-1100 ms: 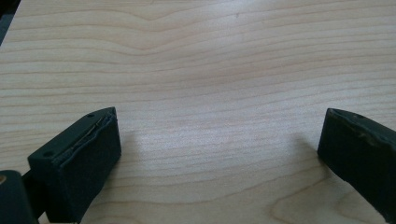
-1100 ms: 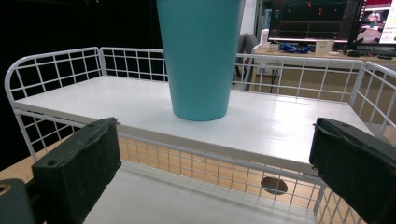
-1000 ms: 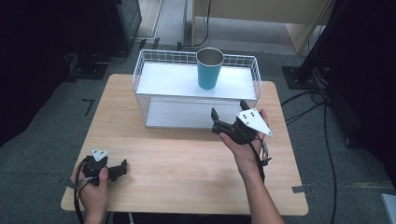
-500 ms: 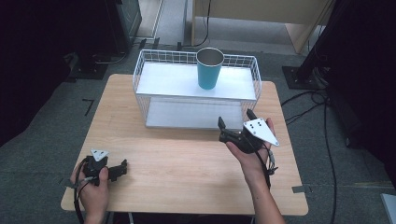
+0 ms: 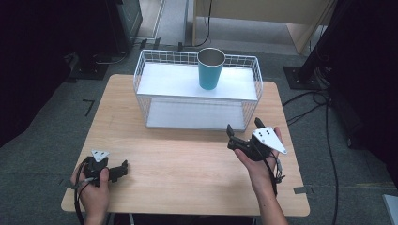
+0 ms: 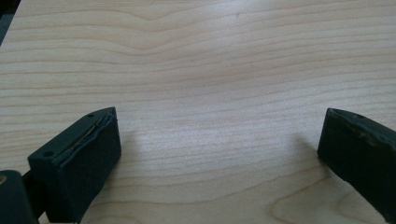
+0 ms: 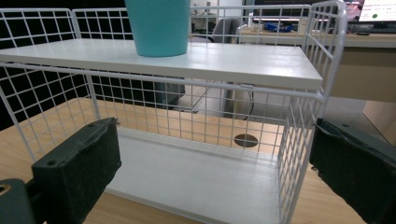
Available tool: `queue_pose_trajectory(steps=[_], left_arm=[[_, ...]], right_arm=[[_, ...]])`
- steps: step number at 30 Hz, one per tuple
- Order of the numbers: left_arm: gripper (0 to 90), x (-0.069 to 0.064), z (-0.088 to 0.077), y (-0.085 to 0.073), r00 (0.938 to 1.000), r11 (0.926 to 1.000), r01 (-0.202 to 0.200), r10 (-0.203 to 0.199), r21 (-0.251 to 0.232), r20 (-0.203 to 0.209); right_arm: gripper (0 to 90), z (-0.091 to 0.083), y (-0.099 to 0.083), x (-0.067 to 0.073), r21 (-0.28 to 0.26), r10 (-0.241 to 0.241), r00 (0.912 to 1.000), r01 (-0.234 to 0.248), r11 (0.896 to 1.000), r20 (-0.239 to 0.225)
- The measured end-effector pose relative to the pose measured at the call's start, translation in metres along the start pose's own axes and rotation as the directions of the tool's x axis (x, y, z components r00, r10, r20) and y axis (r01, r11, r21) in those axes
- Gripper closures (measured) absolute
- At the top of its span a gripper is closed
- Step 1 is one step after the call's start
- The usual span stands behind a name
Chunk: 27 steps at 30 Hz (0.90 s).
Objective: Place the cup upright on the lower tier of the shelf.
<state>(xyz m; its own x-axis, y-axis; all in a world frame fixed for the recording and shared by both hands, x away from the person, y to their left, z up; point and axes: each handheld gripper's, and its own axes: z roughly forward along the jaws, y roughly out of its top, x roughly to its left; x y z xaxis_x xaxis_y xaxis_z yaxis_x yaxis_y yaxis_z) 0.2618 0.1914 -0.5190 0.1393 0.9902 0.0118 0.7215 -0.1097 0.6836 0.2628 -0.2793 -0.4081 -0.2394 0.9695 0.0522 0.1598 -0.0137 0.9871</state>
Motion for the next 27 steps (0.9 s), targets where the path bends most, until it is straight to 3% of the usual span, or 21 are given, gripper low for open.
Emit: queue_pose_trajectory(steps=[27], left_arm=[[0.0, 0.0, 0.0, 0.0, 1.0, 1.0, 0.002, -0.002, -0.001, 0.0]], right_arm=[[1.9, -0.02, -0.039, -0.039, 0.07, 0.028, 0.9948, -0.035, 0.997, 0.098]])
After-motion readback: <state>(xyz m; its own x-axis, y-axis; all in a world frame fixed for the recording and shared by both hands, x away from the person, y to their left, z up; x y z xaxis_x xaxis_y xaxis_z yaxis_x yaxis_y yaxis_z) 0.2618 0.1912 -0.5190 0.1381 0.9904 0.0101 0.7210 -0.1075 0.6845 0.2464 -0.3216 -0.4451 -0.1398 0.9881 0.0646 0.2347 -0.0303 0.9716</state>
